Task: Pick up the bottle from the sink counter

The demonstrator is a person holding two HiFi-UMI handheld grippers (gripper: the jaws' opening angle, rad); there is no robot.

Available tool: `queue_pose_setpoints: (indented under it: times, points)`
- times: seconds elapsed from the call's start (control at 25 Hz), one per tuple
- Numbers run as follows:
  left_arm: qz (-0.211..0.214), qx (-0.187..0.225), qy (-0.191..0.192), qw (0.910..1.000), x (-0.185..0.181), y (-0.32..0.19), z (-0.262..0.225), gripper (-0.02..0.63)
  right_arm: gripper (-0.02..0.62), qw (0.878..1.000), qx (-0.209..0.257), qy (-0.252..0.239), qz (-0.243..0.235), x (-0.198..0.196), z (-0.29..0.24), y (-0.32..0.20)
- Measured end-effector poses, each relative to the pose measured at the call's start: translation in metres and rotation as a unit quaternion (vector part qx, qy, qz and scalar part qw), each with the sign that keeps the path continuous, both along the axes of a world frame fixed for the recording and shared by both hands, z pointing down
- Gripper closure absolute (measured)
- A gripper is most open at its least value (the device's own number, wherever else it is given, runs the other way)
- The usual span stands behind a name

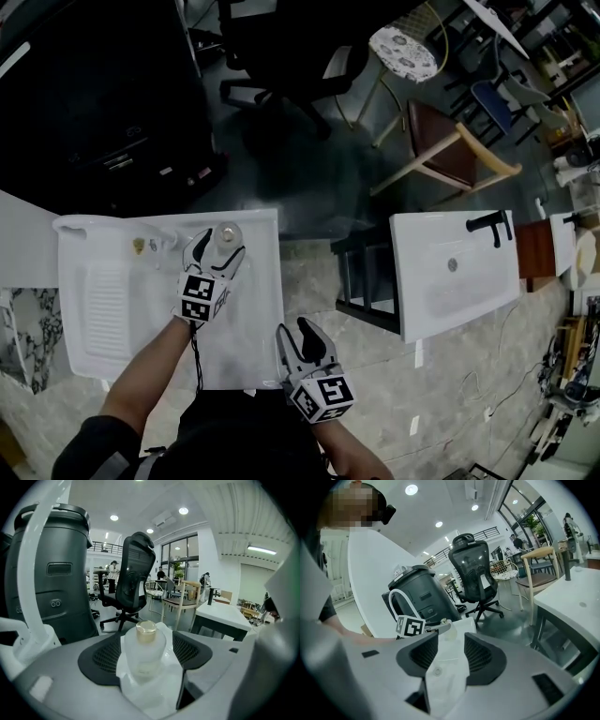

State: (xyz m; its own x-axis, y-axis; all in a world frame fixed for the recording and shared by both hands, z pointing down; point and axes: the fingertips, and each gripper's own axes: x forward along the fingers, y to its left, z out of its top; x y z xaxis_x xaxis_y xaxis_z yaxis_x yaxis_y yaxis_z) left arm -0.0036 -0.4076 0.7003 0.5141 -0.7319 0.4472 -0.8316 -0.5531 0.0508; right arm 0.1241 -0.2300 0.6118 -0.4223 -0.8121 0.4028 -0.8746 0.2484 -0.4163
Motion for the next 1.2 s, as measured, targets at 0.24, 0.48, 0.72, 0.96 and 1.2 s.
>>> queue_pose_setpoints:
  times: [0.24, 0.48, 0.72, 0.96, 1.2]
  points:
    - [0.002, -0.006, 0.004, 1.0, 0.002, -0.011, 0.015, 0.268, 0.44, 1.0, -0.011, -0.002, -0.004, -0.001, 0.009, 0.002]
    - [0.019, -0.014, -0.003, 0.9997, 0.011, -0.013, 0.022, 0.268, 0.44, 1.0, -0.013, -0.007, -0.011, -0.005, 0.008, 0.004]
    - [0.021, -0.006, -0.001, 0.9998, 0.012, -0.021, 0.025, 0.27, 0.442, 1.0, -0.016, -0.008, -0.008, -0.003, 0.007, 0.004]
    - [0.016, -0.009, -0.005, 0.9998, 0.009, -0.019, 0.025, 0.27, 0.441, 1.0, -0.013, -0.011, -0.006, -0.004, 0.006, 0.007]
    - [0.014, -0.008, -0.001, 0.9999, 0.007, -0.016, 0.015, 0.27, 0.442, 1.0, -0.019, -0.011, -0.016, -0.009, 0.007, 0.009]
